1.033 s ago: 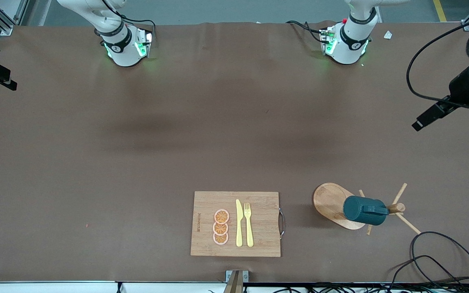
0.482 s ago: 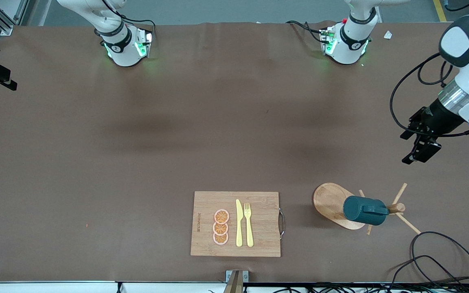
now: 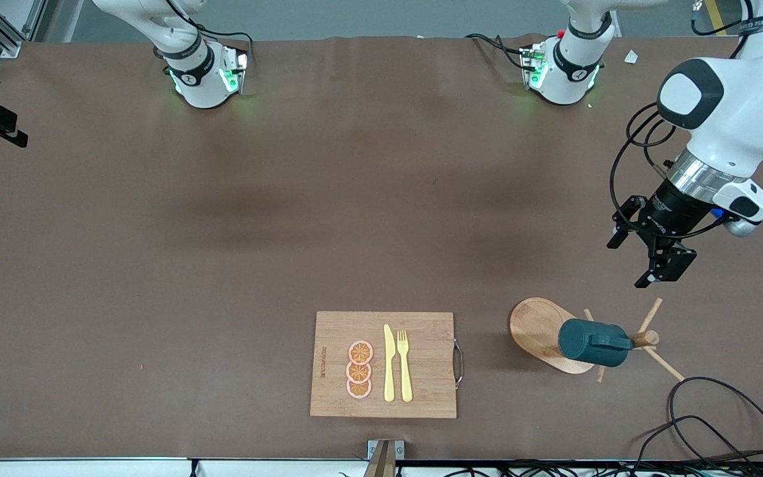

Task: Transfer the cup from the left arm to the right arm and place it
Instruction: 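Lower the left gripper around the teal mug on the stand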

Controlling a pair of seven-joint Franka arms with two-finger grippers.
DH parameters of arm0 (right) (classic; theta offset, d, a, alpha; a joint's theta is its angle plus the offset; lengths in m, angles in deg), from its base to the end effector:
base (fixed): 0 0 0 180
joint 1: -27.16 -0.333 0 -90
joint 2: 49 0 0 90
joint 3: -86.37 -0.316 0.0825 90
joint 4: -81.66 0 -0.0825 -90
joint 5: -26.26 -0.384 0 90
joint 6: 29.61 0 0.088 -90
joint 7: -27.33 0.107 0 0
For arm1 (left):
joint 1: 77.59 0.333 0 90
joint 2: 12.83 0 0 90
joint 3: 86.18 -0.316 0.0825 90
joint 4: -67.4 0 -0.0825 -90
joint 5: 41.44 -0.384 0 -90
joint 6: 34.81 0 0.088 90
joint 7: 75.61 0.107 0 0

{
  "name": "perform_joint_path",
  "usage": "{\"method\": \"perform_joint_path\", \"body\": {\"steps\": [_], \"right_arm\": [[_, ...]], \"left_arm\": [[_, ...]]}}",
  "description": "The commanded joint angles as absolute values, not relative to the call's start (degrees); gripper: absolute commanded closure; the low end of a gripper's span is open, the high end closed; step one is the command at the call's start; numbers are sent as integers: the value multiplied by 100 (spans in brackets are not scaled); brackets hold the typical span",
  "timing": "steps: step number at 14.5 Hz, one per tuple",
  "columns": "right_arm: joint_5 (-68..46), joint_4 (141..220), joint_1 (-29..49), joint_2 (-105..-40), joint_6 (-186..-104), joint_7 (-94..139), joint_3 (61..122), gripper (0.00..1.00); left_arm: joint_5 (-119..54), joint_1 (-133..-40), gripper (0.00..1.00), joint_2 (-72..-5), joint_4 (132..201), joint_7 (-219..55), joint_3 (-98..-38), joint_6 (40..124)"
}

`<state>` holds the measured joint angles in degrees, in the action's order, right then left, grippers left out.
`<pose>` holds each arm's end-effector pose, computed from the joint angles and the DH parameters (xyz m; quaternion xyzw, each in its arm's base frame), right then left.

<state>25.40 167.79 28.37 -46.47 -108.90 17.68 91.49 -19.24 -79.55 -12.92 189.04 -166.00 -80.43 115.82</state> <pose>0.5175 -0.0568 0.6637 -0.9988 -0.0302 0.0360 0.0145 0.5768 -0.0688 0.4644 0.6217 0.7320 0.0597 0.2724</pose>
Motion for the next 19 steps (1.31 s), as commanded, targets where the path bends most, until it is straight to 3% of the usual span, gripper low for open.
{"method": "perform_joint_path", "body": {"steps": [1,5,13,19], "right_arm": [[2574,16894,2892,-4522,-10906,1749,9094,0],[2574,16894,2892,-4522,-10906,1749,9094,0],[2574,16894,2892,-4522,-10906,1749,9094,0],[2574,16894,2892,-4522,-10906,1749,9094,0]], "left_arm": [[-1570,-7925,0,-1396,18965,-16754,-8011,11986],[-1542,-7961,0,-1897,19062,-16667,-7810,13005],[-1586,-8206,0,-2477,19097,-16605,-7739,14270],[-1586,-8233,0,-2715,19062,-16614,-7739,14483]]}}
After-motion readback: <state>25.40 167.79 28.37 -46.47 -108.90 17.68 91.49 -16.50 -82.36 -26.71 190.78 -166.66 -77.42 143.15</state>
